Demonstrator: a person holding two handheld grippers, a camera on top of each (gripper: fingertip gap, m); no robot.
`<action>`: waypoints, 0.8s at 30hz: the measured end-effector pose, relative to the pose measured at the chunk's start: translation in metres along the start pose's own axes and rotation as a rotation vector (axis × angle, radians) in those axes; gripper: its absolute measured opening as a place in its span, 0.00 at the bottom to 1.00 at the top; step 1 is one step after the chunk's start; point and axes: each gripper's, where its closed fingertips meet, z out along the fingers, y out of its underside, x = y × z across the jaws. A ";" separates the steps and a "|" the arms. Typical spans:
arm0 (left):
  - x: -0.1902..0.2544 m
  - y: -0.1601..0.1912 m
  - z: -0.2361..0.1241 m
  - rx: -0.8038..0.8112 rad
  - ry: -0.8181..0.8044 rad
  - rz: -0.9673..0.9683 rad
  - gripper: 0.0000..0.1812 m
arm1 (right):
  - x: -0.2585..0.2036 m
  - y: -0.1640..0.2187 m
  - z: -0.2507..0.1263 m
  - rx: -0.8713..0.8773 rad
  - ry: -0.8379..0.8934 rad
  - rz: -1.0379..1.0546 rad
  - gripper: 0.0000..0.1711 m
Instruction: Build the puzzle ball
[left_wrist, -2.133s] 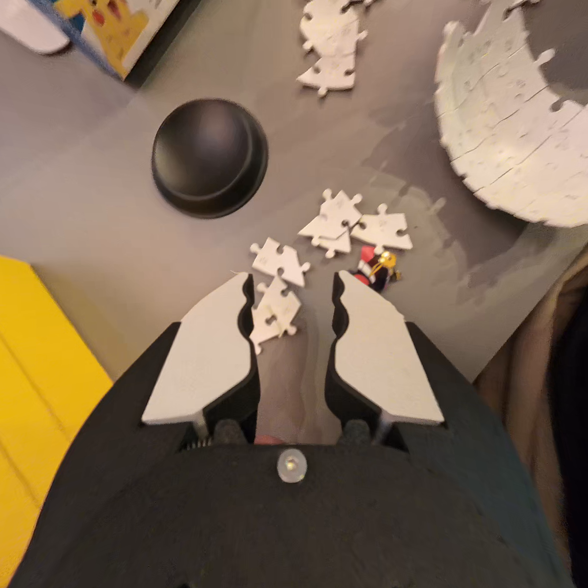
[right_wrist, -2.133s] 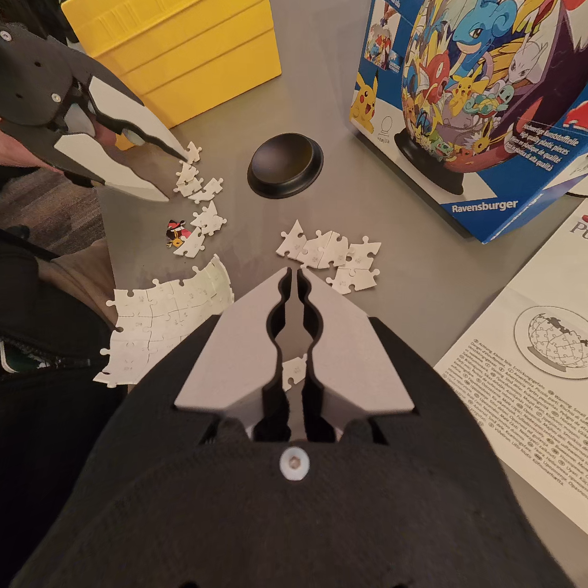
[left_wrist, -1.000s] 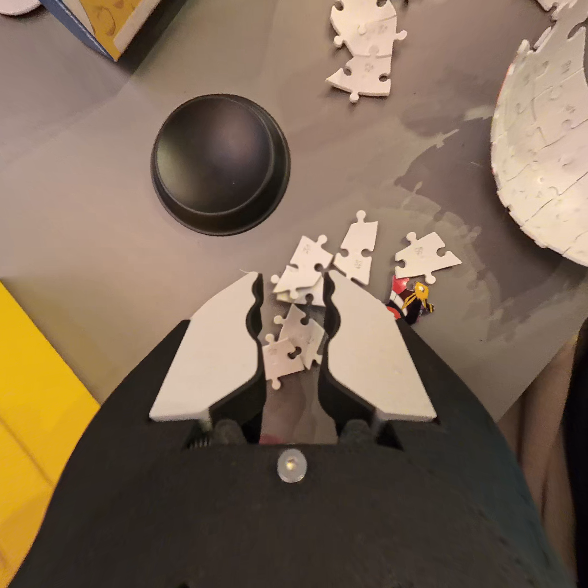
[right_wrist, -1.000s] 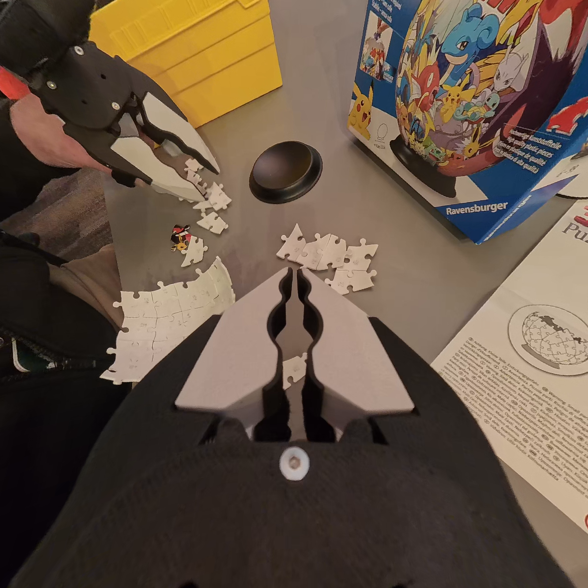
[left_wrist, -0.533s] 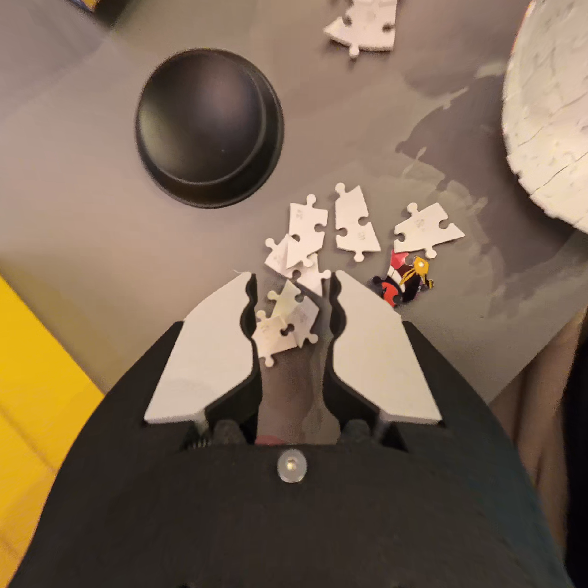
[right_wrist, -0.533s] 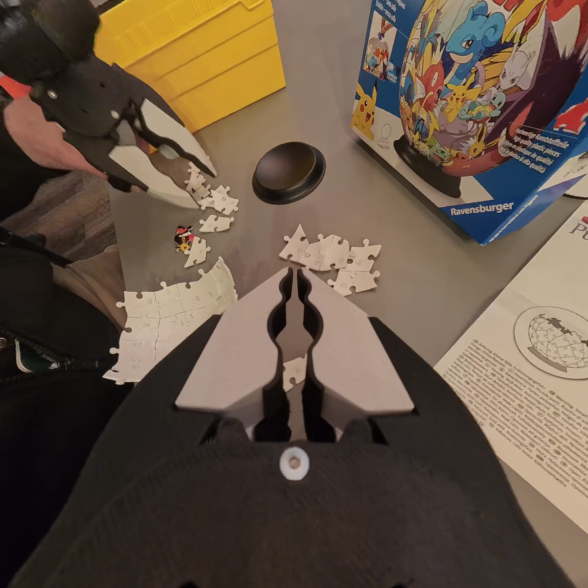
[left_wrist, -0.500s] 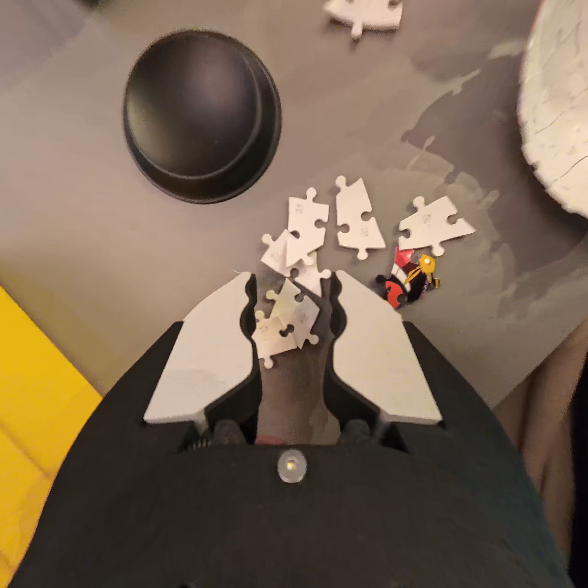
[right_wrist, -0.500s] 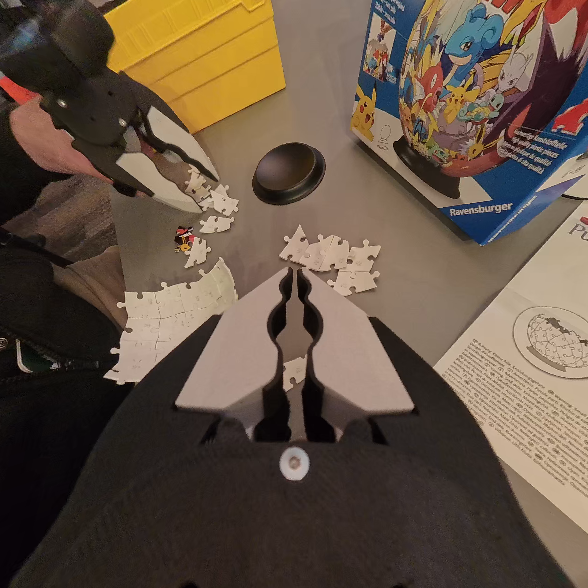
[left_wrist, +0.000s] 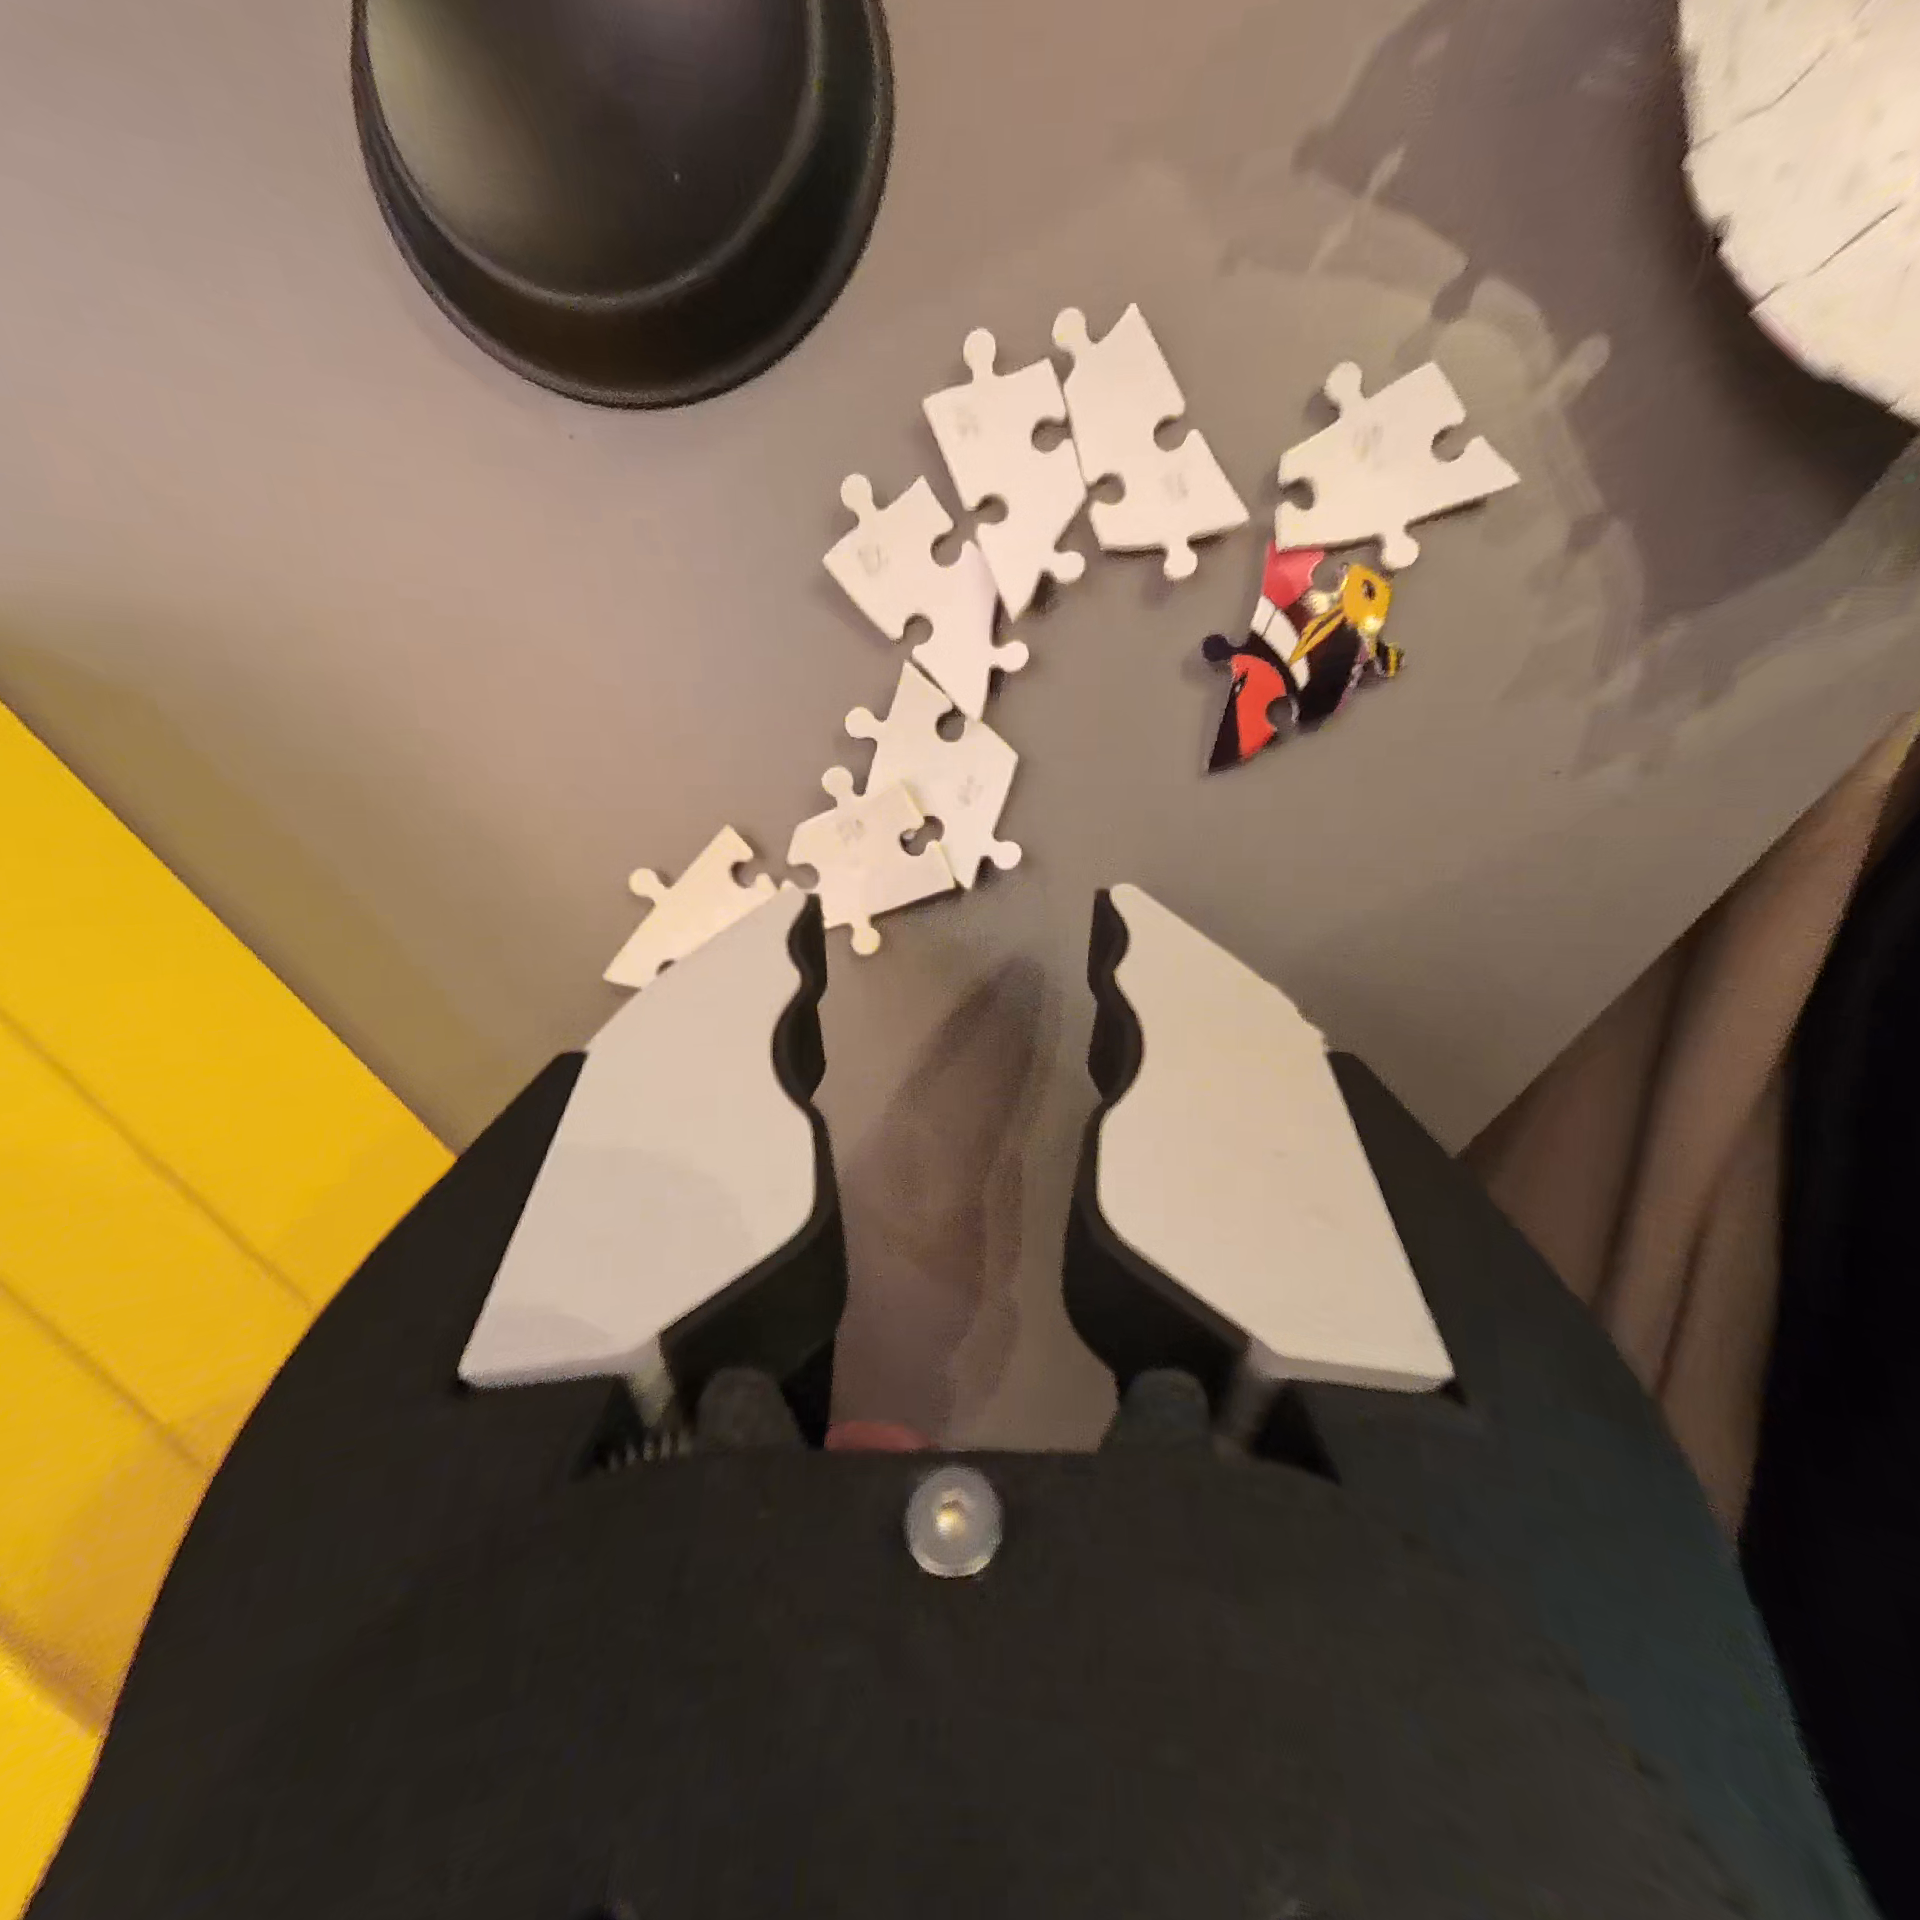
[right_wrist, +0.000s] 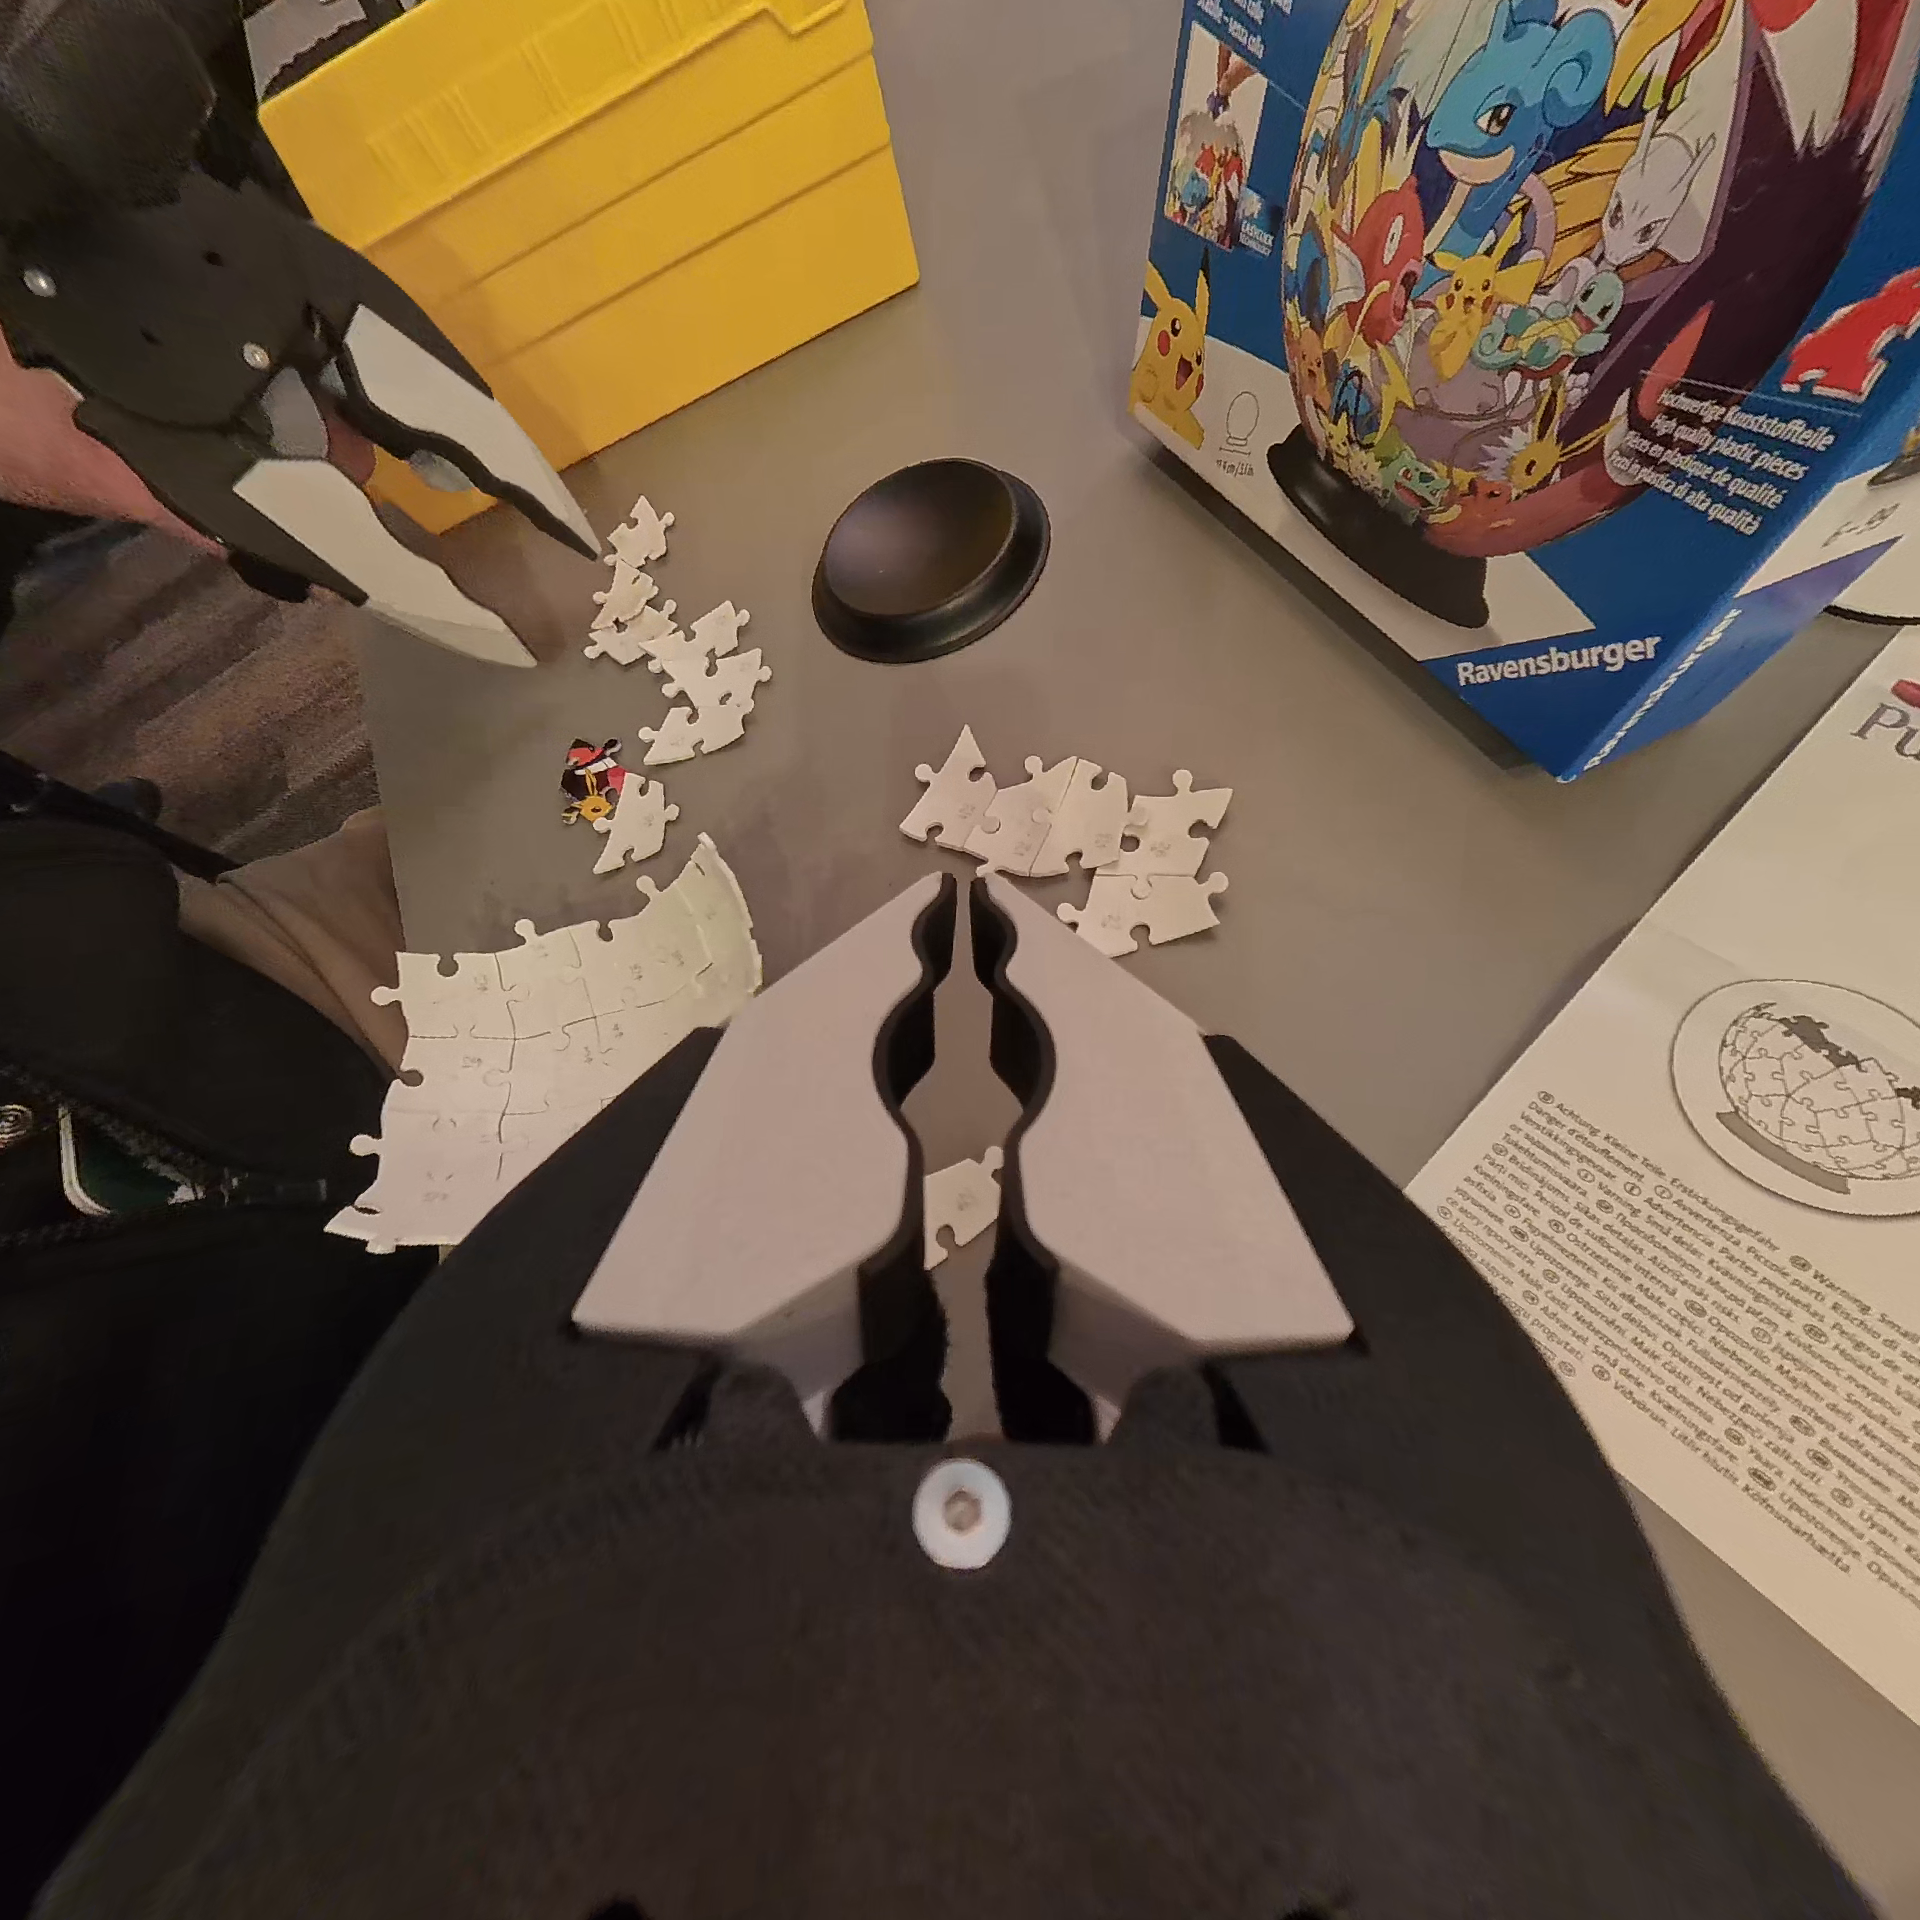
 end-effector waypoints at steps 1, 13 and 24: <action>0.001 0.001 0.003 0.007 -0.008 0.004 0.27 | 0.000 0.000 0.000 0.000 0.000 0.001 0.01; 0.004 0.010 0.005 -0.014 -0.006 -0.015 0.30 | -0.001 0.011 -0.019 -0.089 -0.037 -0.041 0.01; 0.026 -0.011 0.013 0.044 -0.013 0.083 0.30 | 0.001 0.079 -0.020 -0.419 -0.012 -0.209 0.09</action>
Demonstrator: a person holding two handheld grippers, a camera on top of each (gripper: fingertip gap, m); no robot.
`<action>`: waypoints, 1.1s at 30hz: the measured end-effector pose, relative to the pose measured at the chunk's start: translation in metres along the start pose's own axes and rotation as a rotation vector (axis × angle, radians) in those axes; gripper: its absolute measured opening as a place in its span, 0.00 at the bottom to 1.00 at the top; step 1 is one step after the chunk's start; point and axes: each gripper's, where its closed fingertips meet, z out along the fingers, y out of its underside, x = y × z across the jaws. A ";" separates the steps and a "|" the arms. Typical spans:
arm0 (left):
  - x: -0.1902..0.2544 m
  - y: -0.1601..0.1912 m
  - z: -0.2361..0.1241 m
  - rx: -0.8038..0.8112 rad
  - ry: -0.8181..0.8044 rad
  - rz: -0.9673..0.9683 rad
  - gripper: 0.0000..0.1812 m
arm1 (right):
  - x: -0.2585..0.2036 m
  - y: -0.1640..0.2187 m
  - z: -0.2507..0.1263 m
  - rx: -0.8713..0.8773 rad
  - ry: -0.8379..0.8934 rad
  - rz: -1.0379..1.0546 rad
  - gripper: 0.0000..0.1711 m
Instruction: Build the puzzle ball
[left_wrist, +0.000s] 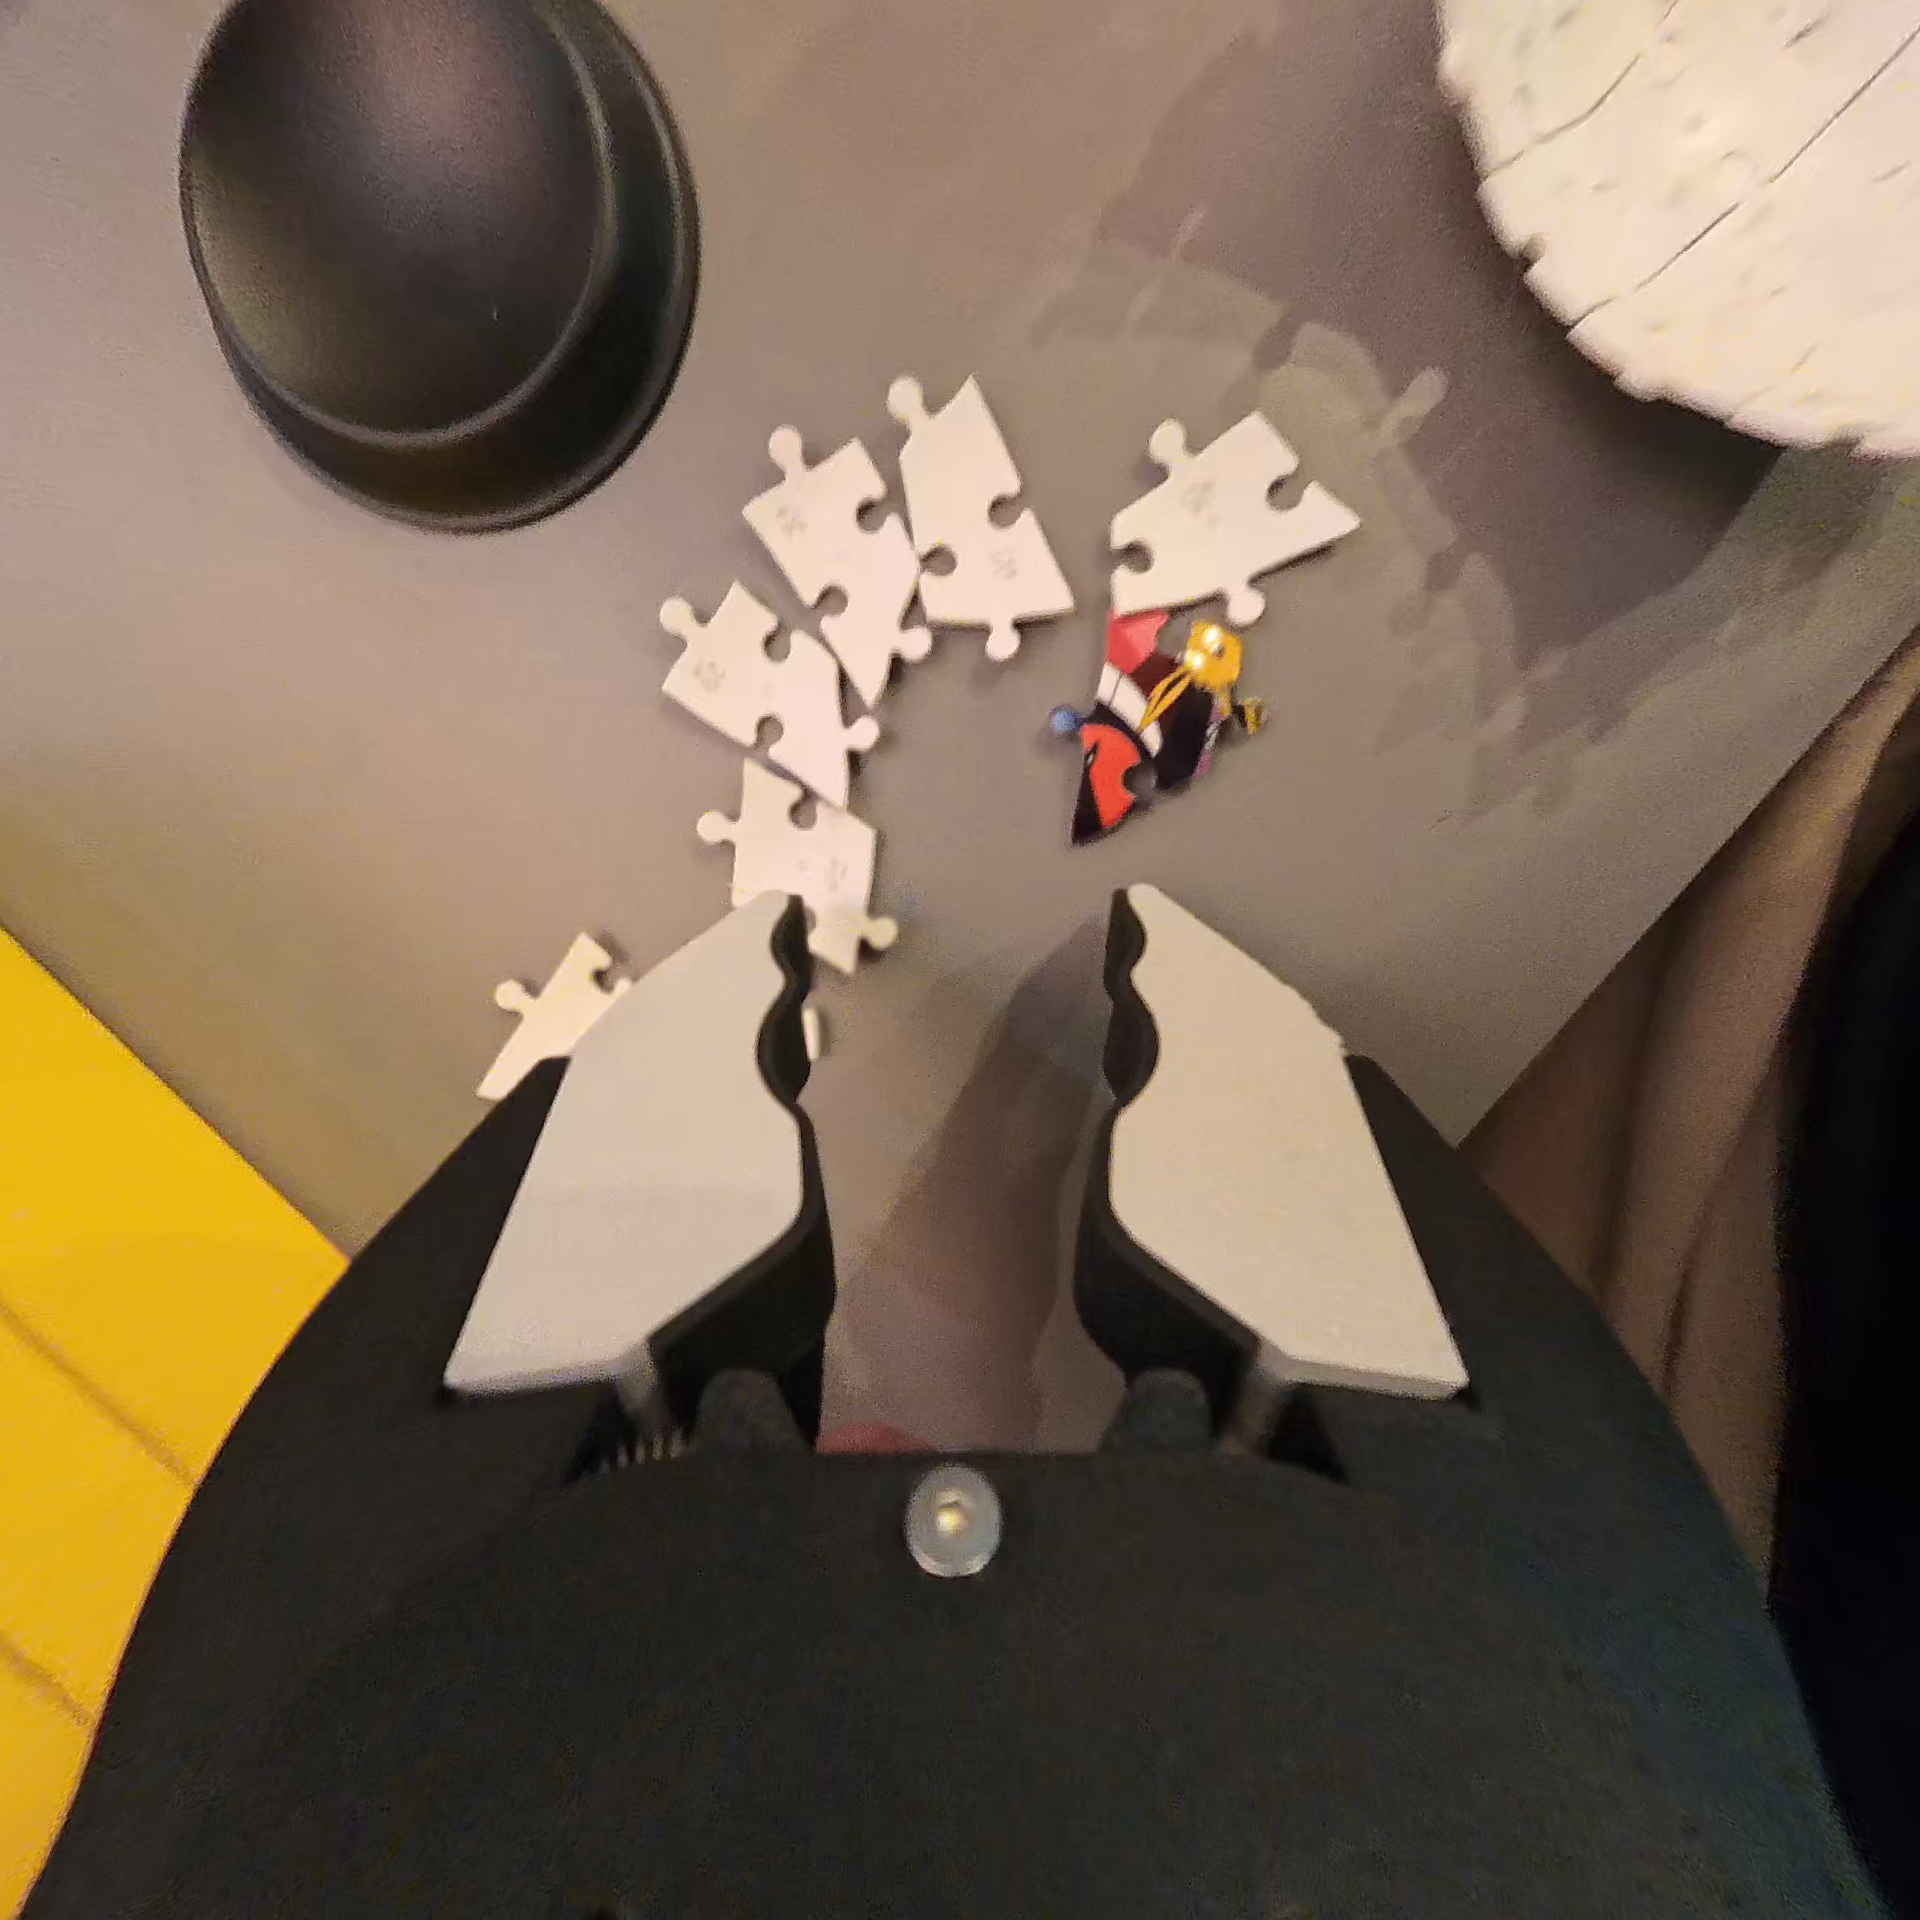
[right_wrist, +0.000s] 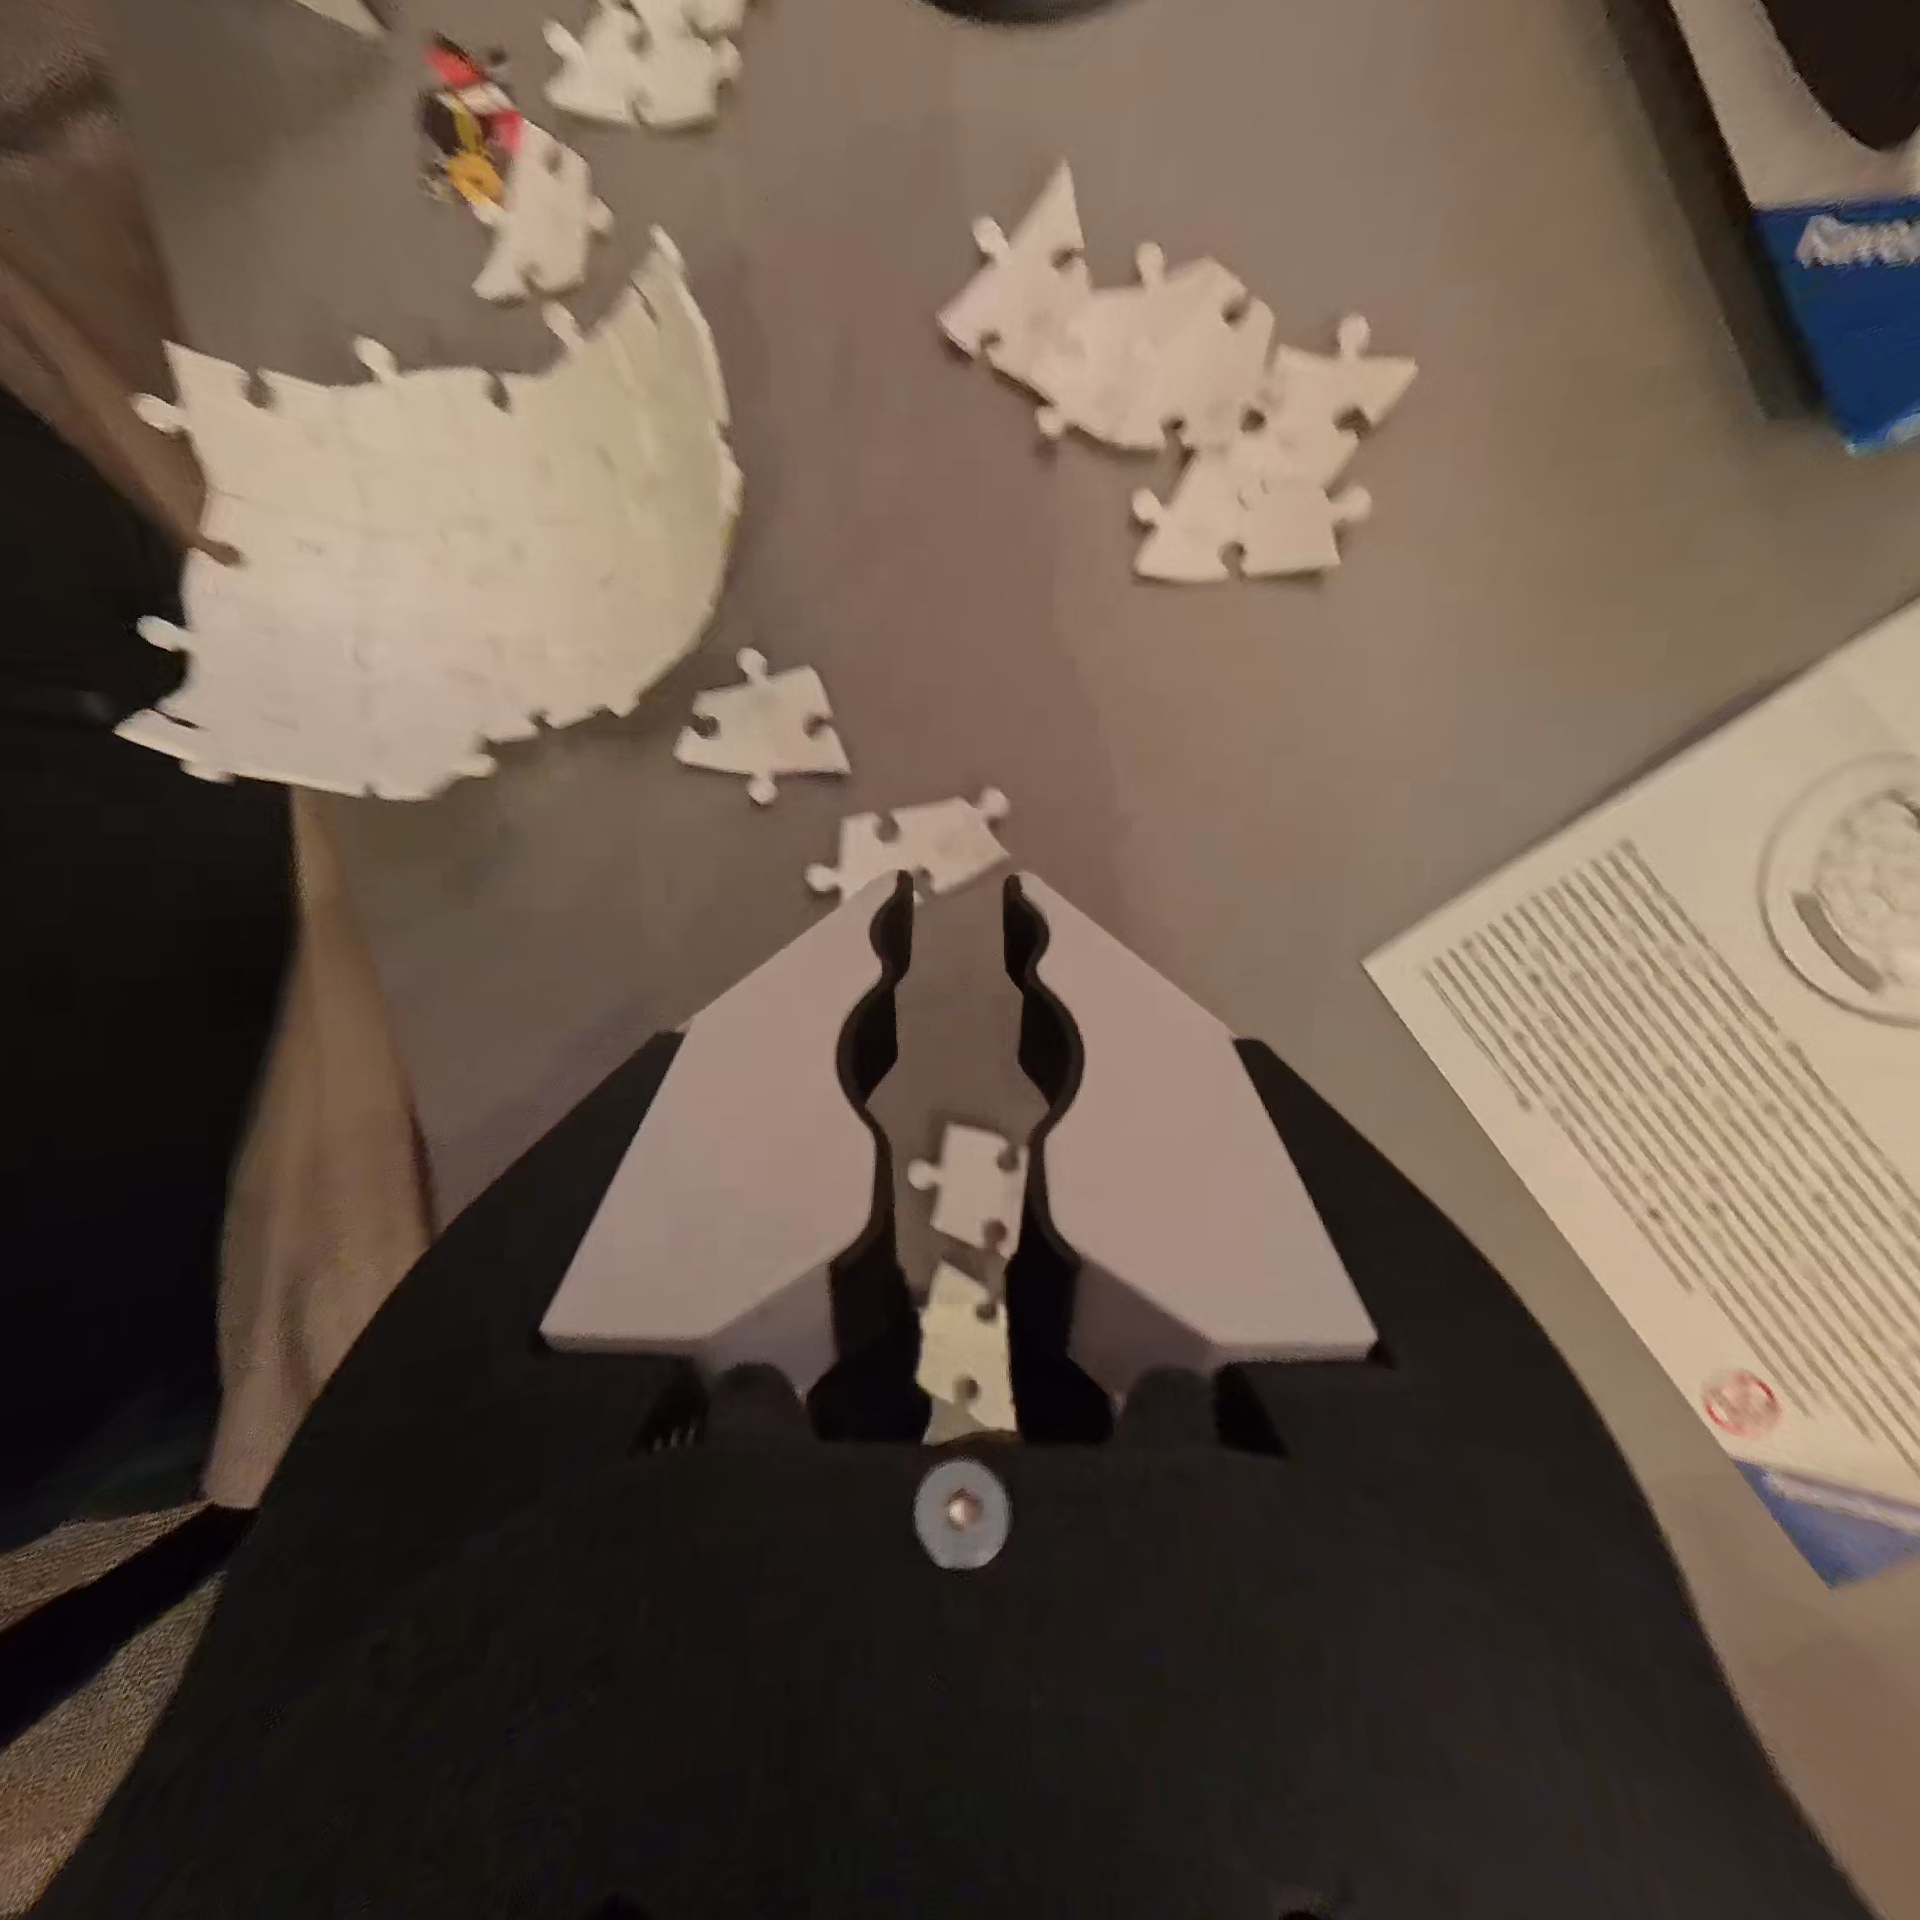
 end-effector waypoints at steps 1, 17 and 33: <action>0.002 -0.004 -0.001 0.017 0.002 0.003 0.30 | 0.005 0.005 -0.003 -0.008 0.017 0.005 0.10; 0.033 -0.048 -0.005 0.209 0.135 0.005 0.31 | 0.039 0.049 -0.072 -0.042 0.137 0.093 0.22; 0.050 -0.095 -0.051 0.534 0.398 -0.174 0.28 | 0.031 0.069 -0.077 -0.097 0.129 0.087 0.00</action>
